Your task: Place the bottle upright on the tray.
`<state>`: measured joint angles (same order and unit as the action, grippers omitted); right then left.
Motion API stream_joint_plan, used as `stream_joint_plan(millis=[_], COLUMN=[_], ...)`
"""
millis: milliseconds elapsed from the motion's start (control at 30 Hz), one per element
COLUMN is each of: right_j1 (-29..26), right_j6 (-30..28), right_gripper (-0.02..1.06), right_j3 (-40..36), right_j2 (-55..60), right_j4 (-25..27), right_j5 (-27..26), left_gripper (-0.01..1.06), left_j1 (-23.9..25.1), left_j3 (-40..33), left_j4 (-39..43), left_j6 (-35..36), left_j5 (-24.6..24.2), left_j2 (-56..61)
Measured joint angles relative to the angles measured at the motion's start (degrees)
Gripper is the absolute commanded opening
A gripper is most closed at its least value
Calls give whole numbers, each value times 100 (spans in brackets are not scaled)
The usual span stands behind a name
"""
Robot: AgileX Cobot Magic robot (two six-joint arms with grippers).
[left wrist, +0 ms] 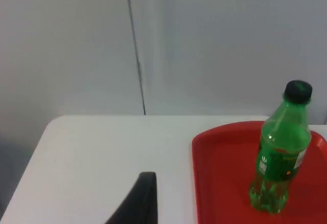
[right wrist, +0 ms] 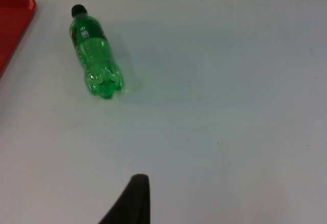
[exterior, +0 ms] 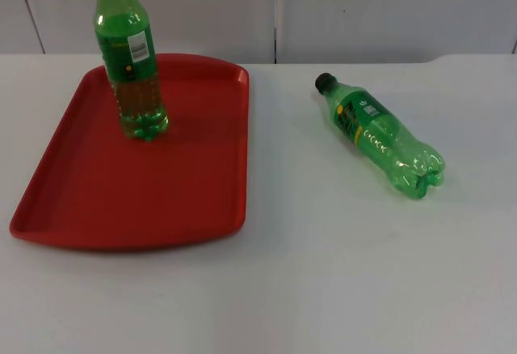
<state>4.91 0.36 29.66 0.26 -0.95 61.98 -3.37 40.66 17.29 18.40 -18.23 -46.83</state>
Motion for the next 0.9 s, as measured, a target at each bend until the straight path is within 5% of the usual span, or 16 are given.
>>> stream_joint_plan(millis=[300,600,900], right_j1=[0,0,0], right_j6=[0,0,0], right_gripper=[105,105,105], right_j3=[0,0,0], right_j2=[0,0,0], right_j4=[0,0,0], right_j5=[0,0,0], left_gripper=[105,105,105], left_j1=[0,0,0], left_j3=[0,0,0], left_j4=[-939,-3134,-3384], left_j6=[-733,-3068,-3434], left_j5=[-836,-1389,-1910], left_j2=[622,1316,1867])
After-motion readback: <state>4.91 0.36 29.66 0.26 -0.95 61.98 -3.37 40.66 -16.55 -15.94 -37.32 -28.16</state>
